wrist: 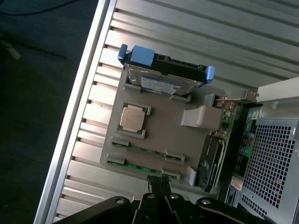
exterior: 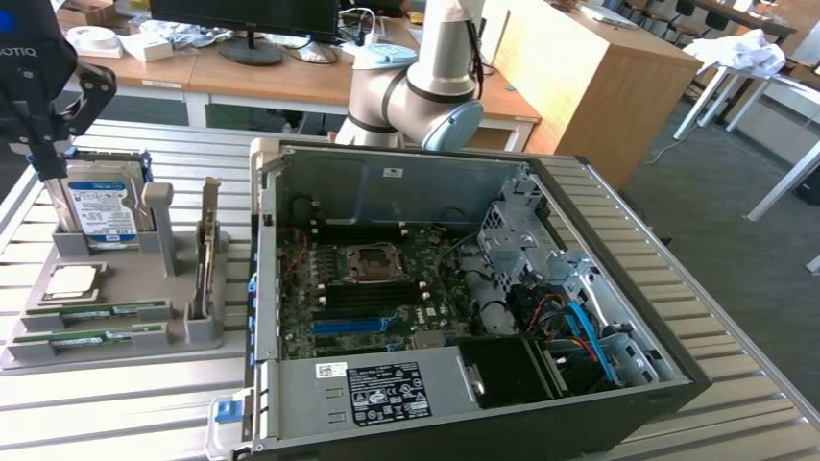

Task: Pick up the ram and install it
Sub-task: 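Pick up the ram and move it above insertion slot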

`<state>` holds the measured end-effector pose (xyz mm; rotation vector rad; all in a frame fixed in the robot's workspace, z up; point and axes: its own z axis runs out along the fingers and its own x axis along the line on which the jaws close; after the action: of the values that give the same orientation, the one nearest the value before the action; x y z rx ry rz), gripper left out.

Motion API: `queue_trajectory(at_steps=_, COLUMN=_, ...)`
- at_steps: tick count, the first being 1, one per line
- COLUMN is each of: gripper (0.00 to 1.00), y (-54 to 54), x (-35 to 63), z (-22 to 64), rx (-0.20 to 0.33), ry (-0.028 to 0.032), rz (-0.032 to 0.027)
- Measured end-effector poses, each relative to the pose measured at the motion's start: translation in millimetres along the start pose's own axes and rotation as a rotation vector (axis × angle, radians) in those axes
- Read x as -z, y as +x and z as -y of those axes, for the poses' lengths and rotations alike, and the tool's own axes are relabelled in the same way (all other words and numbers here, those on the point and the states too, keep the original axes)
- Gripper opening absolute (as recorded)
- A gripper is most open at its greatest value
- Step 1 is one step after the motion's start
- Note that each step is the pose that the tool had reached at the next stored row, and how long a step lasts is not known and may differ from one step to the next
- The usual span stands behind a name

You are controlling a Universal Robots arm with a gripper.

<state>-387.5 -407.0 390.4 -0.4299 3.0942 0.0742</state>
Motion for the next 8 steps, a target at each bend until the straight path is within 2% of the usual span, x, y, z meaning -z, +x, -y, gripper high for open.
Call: queue_trajectory(at_steps=8, gripper=0.10, y=0.0, x=-0.4, z=0.0, rx=0.145, ry=-0.0028, rz=-0.0067)
